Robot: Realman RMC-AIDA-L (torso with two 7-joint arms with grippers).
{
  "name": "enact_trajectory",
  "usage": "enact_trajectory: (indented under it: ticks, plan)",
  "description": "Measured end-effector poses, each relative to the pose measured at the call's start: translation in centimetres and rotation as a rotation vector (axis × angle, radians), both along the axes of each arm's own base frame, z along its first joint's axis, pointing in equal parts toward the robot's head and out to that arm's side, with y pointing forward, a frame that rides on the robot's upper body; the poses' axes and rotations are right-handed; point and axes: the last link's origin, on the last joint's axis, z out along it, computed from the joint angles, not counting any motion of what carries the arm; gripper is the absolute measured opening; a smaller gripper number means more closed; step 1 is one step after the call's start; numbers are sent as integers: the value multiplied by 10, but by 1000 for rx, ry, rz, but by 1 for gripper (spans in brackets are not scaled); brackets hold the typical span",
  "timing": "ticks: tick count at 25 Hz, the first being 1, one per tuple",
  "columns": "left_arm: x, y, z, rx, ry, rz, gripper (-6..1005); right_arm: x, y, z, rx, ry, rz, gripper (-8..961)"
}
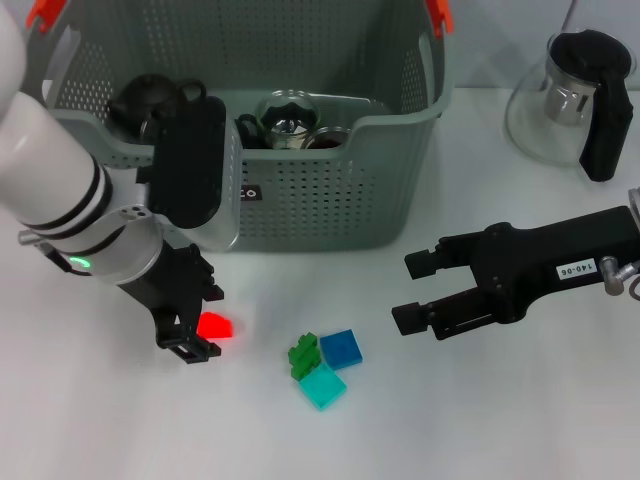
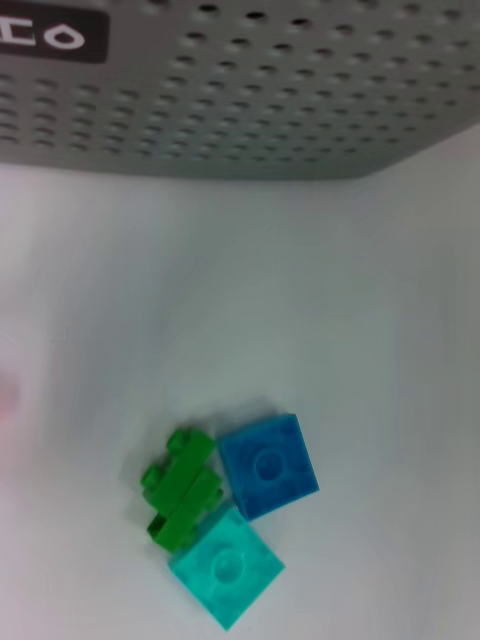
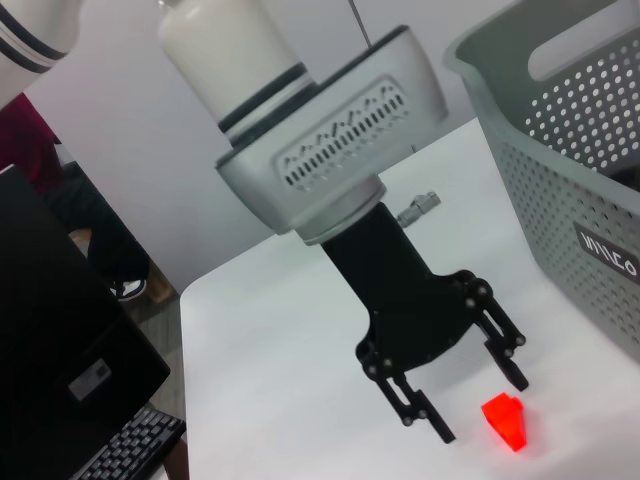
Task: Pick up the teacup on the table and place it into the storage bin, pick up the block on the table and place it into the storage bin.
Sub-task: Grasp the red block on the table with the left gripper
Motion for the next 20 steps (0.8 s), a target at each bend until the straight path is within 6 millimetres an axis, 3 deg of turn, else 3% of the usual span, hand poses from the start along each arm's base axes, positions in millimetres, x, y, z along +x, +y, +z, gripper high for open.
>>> enact_trajectory:
  ticks: [20]
  plan:
    - [-10, 10, -17, 31, 39, 20, 639, 3, 0, -3, 0, 7, -7, 927]
